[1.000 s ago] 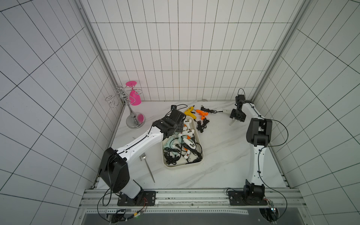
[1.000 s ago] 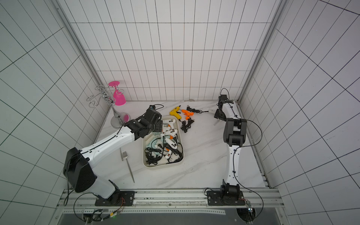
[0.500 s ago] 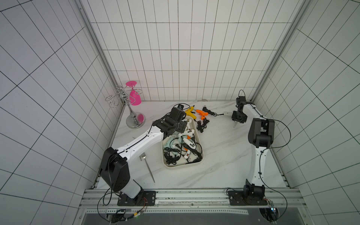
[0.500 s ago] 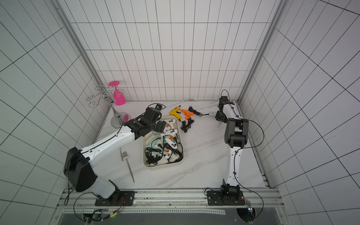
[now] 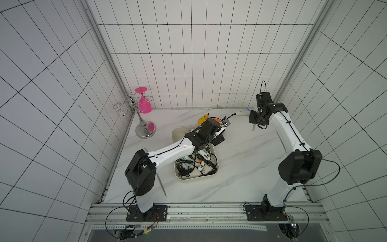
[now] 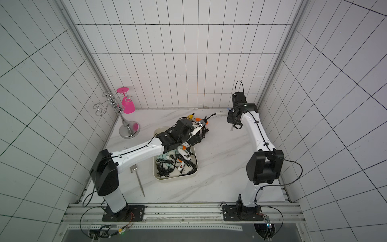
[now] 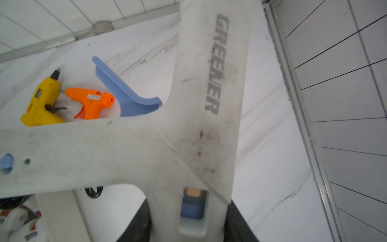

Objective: Put the hot melt glue gun into the storage box
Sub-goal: Pick up the hot melt adhesive gun from the center of the board.

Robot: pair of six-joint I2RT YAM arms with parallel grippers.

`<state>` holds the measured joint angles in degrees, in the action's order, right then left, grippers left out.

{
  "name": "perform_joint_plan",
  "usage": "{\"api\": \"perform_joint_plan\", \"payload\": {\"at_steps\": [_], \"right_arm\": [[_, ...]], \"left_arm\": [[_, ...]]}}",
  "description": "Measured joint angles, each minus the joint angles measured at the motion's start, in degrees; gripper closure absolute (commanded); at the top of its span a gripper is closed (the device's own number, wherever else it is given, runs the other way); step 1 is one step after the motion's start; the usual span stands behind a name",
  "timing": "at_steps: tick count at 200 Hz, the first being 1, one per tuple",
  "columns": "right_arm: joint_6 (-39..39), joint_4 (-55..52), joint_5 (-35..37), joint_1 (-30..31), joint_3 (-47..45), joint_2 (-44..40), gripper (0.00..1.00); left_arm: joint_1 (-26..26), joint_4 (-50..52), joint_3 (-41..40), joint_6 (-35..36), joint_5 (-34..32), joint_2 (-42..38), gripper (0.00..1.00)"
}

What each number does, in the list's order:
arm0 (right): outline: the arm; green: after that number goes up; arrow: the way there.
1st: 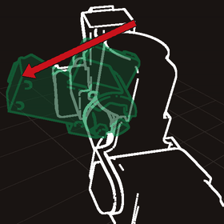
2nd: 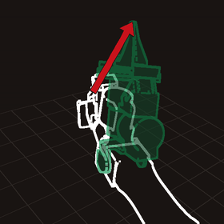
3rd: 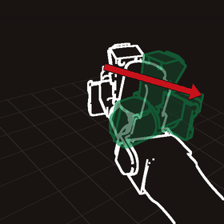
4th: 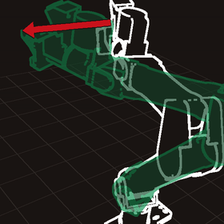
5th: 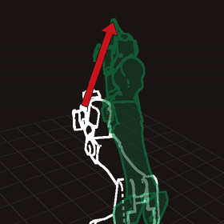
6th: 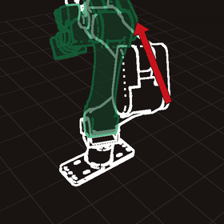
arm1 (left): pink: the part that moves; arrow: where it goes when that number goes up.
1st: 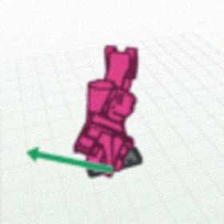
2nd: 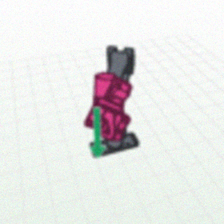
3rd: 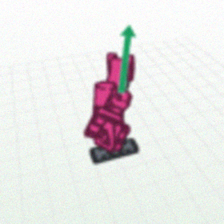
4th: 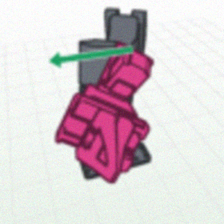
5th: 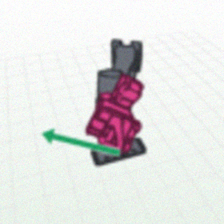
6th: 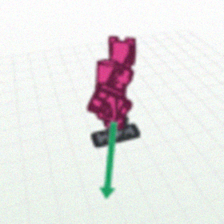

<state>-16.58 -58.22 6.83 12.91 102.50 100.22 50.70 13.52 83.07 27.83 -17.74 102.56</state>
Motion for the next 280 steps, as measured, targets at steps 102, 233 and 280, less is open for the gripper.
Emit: {"api": "perform_joint_plan", "payload": {"at_steps": [102, 233, 280], "right_arm": [[2.84, -18.10, -6.49, 7.02, 3.37, -0.68, 0.89], [3.30, -20.06, -6.99, 10.16, 3.48, -3.21, 0.91], [4.26, -20.74, -5.01, 10.86, 3.65, -3.21, 0.67]], "left_arm": [[5.29, -21.73, -1.79, 22.49, -12.81, 5.86, 0.02], [5.99, -32.15, -6.71, 30.08, -20.26, 8.11, 0.78], [7.13, -28.44, -6.10, 28.35, -22.60, 8.11, 1.00]]}}
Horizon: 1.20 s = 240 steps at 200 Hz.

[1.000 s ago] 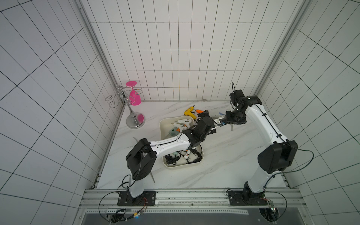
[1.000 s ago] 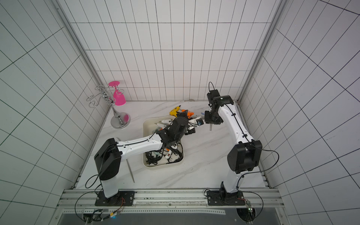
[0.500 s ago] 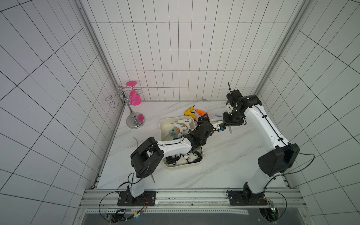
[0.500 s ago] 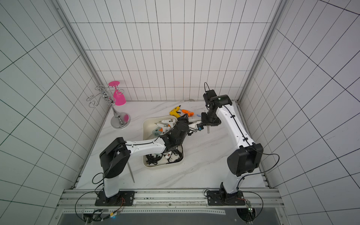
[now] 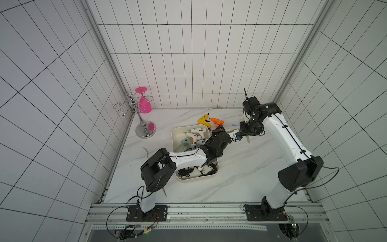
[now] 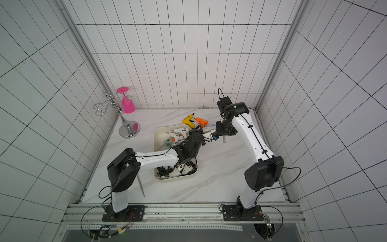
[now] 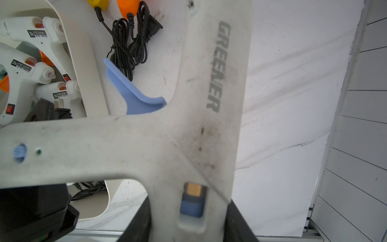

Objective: Put the hot melt glue gun into the storage box
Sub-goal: Pick up the hot melt adhesive gun from the center of the board.

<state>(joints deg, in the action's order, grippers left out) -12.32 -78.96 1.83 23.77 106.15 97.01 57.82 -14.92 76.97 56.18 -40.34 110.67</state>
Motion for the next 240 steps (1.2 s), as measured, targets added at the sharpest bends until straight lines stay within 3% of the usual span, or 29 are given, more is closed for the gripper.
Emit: {"api": "perform_joint_plan", "payload": {"at_steps": [34, 79, 119, 168, 205, 240], "right_arm": [[0.50, 0.44, -0.35, -0.17, 0.35, -0.52, 0.52], [-2.54, 12.68, -12.85, -7.10, 0.35, -6.58, 0.37], [-4.72, 24.28, -20.55, -11.96, 0.13, -11.32, 0.33], [-6.60, 34.05, -24.48, -12.68, -7.06, -14.97, 0.32], [-7.76, 37.48, -28.89, -12.35, -15.32, -12.96, 0.32], [-6.43, 37.24, -29.70, -9.03, -16.09, -7.91, 0.31]], "left_arm": [[0.35, 5.29, 0.81, -4.33, 0.15, -1.25, 1.00], [0.15, 16.98, 0.81, -13.35, 4.50, -6.56, 1.00], [-2.60, 29.11, 0.81, -24.59, 11.91, -12.90, 1.00], [-12.17, 40.63, 0.17, -44.28, 21.29, -24.00, 1.00], [-20.35, 37.90, -12.85, -61.33, 27.87, -38.93, 1.00], [-21.24, 26.51, -30.77, -74.36, 32.81, -45.20, 1.00]]}}
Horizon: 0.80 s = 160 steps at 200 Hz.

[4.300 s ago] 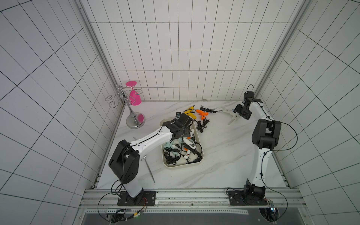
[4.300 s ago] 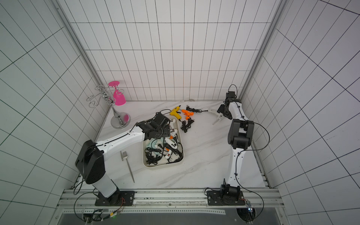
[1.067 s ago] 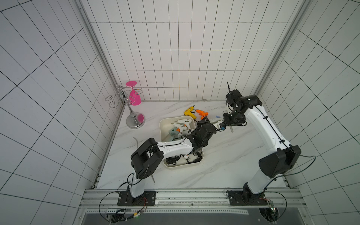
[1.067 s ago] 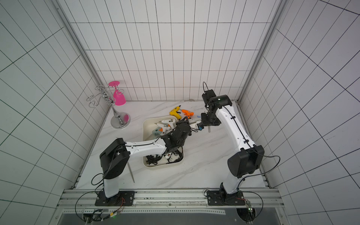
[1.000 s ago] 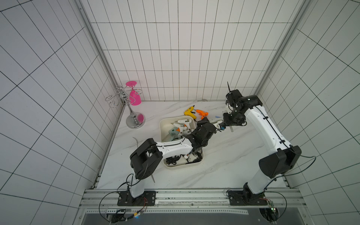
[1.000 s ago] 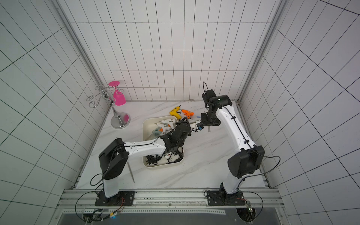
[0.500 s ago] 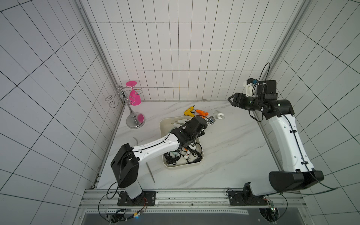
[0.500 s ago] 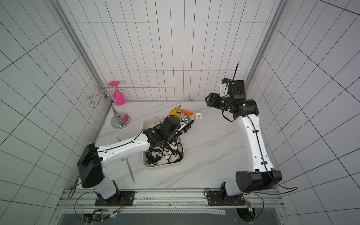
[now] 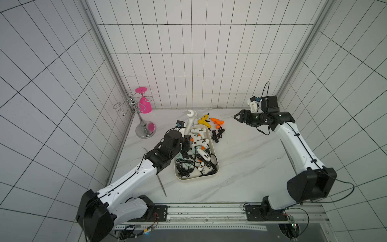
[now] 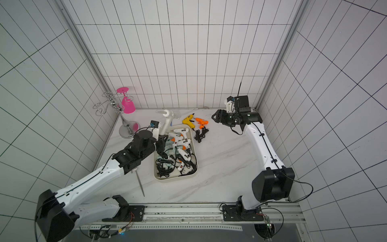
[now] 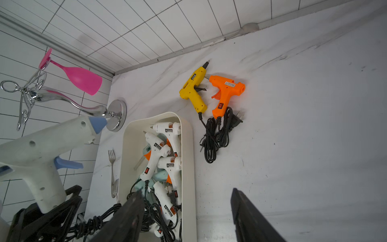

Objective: Put the hot melt glue gun into the storage box
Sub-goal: Pick up the hot melt adhesive gun from the center of the board, then place the hot melt adhesive gun in the storage box.

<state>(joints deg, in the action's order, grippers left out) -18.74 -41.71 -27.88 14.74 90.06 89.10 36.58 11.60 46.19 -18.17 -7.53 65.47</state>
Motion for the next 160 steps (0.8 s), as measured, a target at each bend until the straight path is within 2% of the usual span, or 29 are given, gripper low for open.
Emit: {"api": "perform_joint_plan", "payload": {"at_steps": [33, 70, 109, 160], "right_arm": [[2.32, -2.25, 0.04, 3.87, 0.59, 4.83, 0.32], [4.02, -5.03, 0.42, 6.29, 0.98, 9.14, 0.32], [5.20, -6.56, 0.92, 7.17, 2.95, 11.19, 0.33], [6.51, -8.02, 1.81, 7.54, 4.59, 12.35, 0.33]], "left_arm": [[0.00, -5.18, -7.02, -9.97, 3.41, 3.06, 1.00], [-0.31, -16.44, -14.05, -18.56, 4.61, 4.61, 1.00], [-0.42, -23.41, -15.28, -21.75, 6.19, 6.84, 1.00], [-0.22, -24.79, -15.19, -21.77, 7.17, 5.46, 1.00]]}}
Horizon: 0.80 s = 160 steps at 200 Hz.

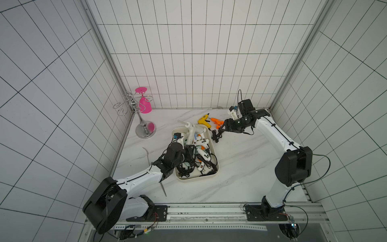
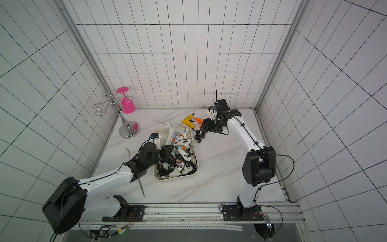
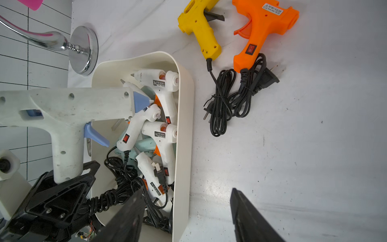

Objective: Put the hot melt glue gun into the storage box
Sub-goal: Place the hot melt adhesive gun in the storage box.

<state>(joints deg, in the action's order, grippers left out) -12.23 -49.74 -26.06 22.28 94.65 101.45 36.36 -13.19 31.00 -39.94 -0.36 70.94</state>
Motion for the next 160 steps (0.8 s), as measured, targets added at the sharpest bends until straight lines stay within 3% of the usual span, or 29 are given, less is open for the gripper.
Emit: {"api": "perform_joint_plan", "payload": {"at_steps": [47, 136, 153, 160], "right_arm": [[0.68, -0.83, 0.22, 0.11, 0.72, 1.97, 0.33], [1.62, -1.77, 0.96, 2.36, 3.32, 6.29, 0.33], [1.95, -1.86, 1.66, 3.98, 5.46, 7.78, 0.33], [2.08, -1.86, 1.90, 4.79, 6.56, 8.63, 0.33]], "left_arm": [[0.07, -1.25, -0.83, -1.86, 1.40, -0.04, 1.00], [0.63, -12.41, -10.91, -13.38, -0.52, 1.16, 1.00], [1.31, -12.48, -12.20, -14.73, -1.88, -0.39, 0.87], [1.73, -11.91, -12.26, -15.08, -2.51, -0.87, 0.77]]}}
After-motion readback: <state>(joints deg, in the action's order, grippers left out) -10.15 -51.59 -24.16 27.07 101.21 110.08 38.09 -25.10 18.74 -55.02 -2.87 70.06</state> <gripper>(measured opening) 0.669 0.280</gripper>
